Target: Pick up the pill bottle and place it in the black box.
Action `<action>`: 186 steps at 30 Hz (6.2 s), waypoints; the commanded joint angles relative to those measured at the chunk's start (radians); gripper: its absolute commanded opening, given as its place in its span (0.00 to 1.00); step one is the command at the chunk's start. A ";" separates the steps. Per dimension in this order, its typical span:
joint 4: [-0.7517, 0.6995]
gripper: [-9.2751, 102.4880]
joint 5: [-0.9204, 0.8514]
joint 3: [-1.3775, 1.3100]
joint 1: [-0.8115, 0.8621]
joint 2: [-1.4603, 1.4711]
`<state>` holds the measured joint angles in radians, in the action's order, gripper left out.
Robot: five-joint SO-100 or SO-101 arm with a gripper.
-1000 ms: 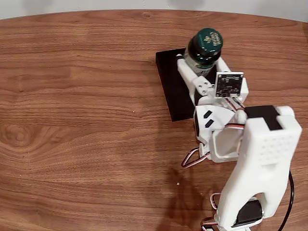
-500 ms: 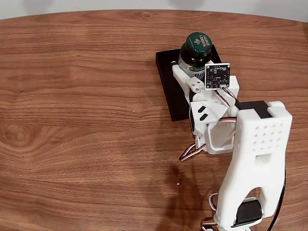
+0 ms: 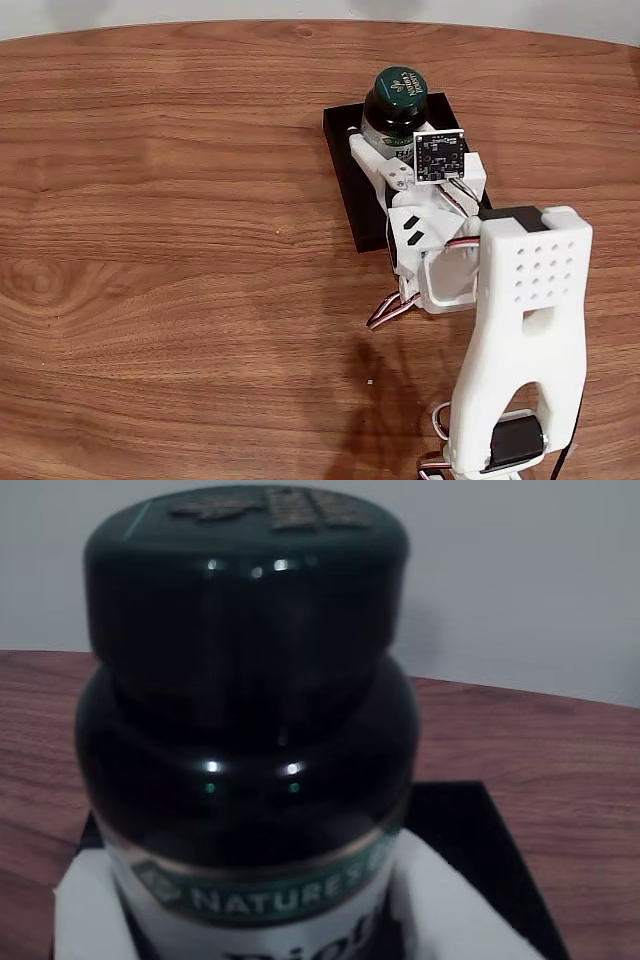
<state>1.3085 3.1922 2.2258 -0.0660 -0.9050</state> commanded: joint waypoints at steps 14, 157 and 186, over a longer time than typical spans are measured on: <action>0.011 0.33 0.026 -0.083 0.044 0.058; -2.643 0.08 -0.290 0.804 -0.055 -2.341; -2.806 0.08 -0.152 0.804 0.025 -2.401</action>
<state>-1.3284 3.0864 3.0450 -0.0383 -3.2935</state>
